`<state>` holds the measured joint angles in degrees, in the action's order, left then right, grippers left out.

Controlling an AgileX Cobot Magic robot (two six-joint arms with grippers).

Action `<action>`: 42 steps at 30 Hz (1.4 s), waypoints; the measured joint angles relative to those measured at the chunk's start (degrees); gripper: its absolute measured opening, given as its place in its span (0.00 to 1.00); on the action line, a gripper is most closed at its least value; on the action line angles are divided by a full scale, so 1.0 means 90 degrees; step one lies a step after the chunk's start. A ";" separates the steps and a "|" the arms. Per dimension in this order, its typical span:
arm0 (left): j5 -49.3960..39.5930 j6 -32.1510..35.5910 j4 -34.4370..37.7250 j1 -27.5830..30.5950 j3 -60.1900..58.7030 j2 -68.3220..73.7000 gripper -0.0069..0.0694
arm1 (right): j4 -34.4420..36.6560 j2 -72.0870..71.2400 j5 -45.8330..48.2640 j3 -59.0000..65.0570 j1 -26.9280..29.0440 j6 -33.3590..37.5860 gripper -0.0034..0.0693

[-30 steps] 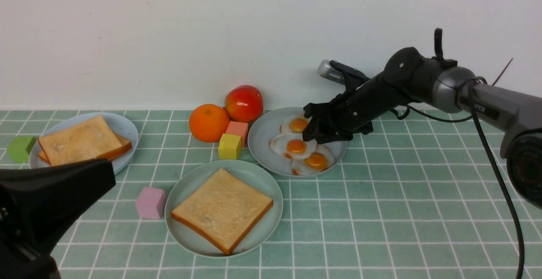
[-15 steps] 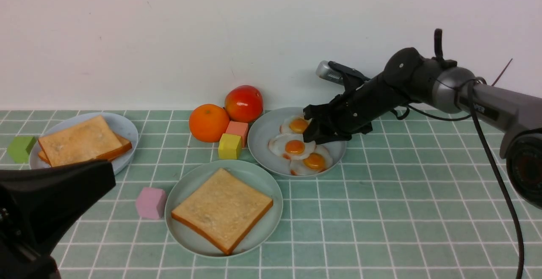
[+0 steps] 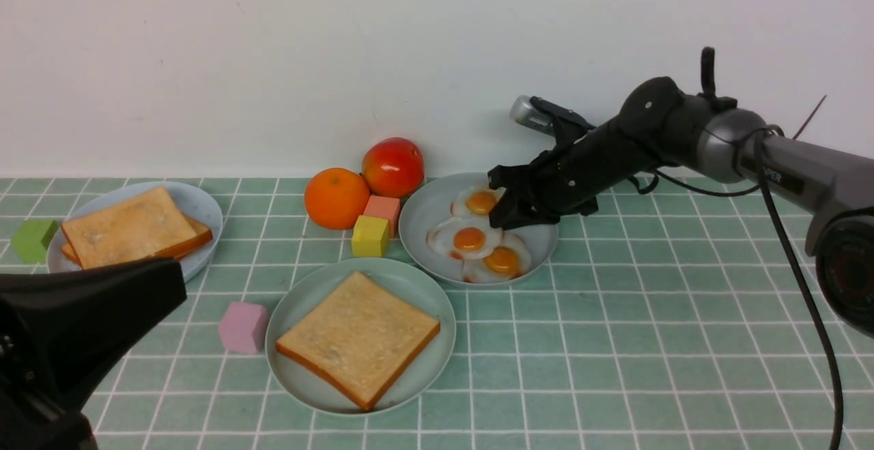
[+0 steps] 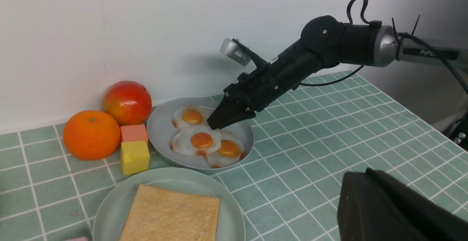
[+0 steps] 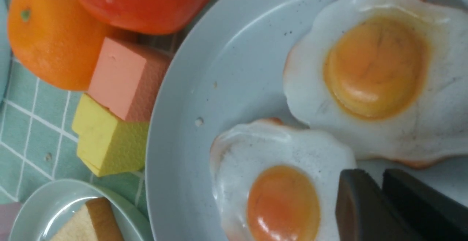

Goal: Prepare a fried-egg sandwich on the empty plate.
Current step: Use the right arm to grab a fried egg, then use the right arm to place the fried egg on the slice of bread in the middle

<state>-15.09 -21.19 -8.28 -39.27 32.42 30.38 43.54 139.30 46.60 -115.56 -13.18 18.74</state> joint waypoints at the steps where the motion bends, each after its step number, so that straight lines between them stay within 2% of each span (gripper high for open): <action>1: 0.0000 0.0000 0.0000 0.0000 0.0000 0.0000 0.08 | 0.0000 -0.0016 0.0000 0.0000 0.0000 0.0000 0.15; 17: -0.0007 0.0000 -0.0258 0.0000 0.0000 0.0000 0.08 | -0.0022 -0.0425 0.0684 0.0000 0.0320 0.0217 0.12; 26: -0.0162 0.0000 -0.0460 0.0000 0.0000 0.0000 0.08 | 0.0297 -0.0791 0.0961 0.0000 0.0379 0.0606 0.12; 38: -0.0361 0.0000 -0.0538 0.0000 0.0000 0.0000 0.08 | 0.0634 -0.0908 0.1532 0.0000 0.0379 0.0701 0.12; 42: -0.0695 0.0000 -0.0859 0.0000 0.0000 0.0000 0.08 | 0.0698 -0.1090 0.1920 0.0006 0.0379 0.0727 0.12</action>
<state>-21.34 -21.19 -16.02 -39.27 32.42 30.38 49.82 129.49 63.88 -115.51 -9.77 25.28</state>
